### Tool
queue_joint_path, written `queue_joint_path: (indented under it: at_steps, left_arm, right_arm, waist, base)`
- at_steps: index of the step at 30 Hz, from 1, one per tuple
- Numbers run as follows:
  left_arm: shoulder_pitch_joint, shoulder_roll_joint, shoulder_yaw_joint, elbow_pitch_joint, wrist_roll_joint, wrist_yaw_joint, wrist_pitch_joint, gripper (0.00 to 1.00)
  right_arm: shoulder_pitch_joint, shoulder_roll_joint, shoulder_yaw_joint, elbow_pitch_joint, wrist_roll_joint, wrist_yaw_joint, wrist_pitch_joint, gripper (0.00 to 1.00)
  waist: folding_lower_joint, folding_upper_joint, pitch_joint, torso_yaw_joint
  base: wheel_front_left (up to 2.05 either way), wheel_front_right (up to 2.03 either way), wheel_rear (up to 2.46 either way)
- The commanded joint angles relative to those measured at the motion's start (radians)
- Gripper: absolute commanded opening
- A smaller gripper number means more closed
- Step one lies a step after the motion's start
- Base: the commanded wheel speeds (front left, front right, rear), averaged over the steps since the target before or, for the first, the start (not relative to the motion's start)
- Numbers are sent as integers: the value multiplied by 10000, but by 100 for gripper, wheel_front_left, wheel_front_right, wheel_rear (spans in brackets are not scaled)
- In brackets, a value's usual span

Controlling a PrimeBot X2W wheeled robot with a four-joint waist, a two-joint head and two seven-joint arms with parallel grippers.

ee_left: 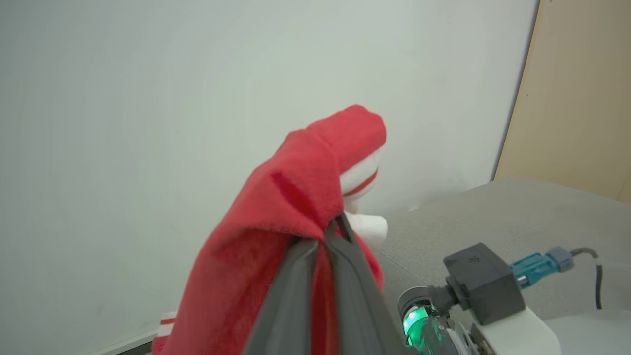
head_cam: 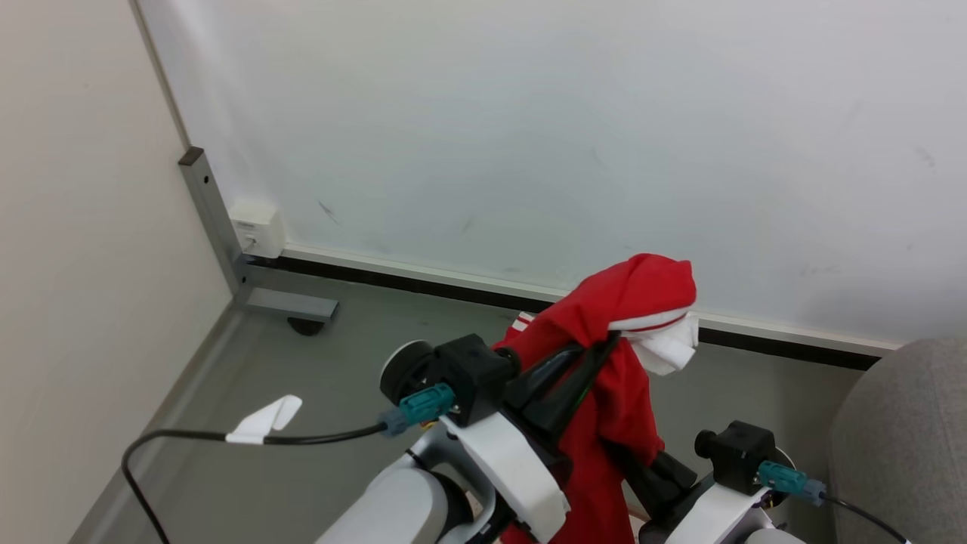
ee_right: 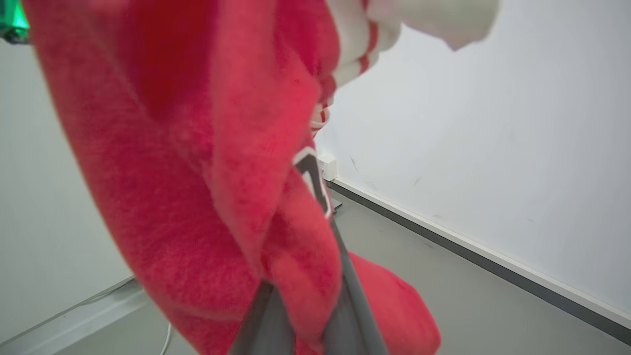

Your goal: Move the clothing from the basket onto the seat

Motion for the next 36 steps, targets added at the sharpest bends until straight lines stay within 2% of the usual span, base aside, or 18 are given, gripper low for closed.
queue_joint_path:
  at_steps: [1,7,8,9,10,16,20,27,36]
  left_arm:
    - [81,81,71,36,-144,57,-98,0]
    - [121,193,225,167,-157,262,-151,0]
    - [143,215,258,196,-128,320,-181,19]
    - [168,246,299,210,-97,360,-234,63]
    - [209,259,302,213,-93,407,-226,100]
    - [604,313,5,22,-166,313,-252,100]
    - [724,412,-49,-69,-95,373,-359,100]
    - [516,506,-95,-45,126,357,-772,100]
    - [310,639,-41,591,381,353,-1499,100]
  right_arm:
    - [118,-28,-100,-65,-121,-21,-50,0]
    - [252,-1,-555,-416,-200,-21,-53,0]
    - [300,0,-752,-505,-196,-21,-51,0]
    - [393,11,-975,-612,-188,-21,-51,0]
    - [492,14,-1247,-676,-171,-21,-49,0]
    - [1070,361,-3531,-899,-129,-21,-45,0]
    - [1165,472,-4600,-1077,-421,-21,-47,0]
    - [1258,171,-5433,-1583,-970,-21,-47,0]
    - [1605,10,-5694,-2028,-1153,-21,-46,0]
  waist:
    - [0,0,26,-60]
    - [0,0,90,-280]
    - [0,0,105,-330]
    - [0,0,126,-405]
    - [0,0,150,-475]
    - [0,0,365,-1144]
    - [0,0,585,-1859]
    - [0,0,1053,-3263]
    - [0,0,1529,-5158]
  base:
    - [0,0,0]
    - [0,0,0]
    - [0,0,0]
    - [0,0,0]
    - [0,0,0]
    - [0,0,0]
    - [0,0,0]
    - [0,0,0]
    - [0,0,0]
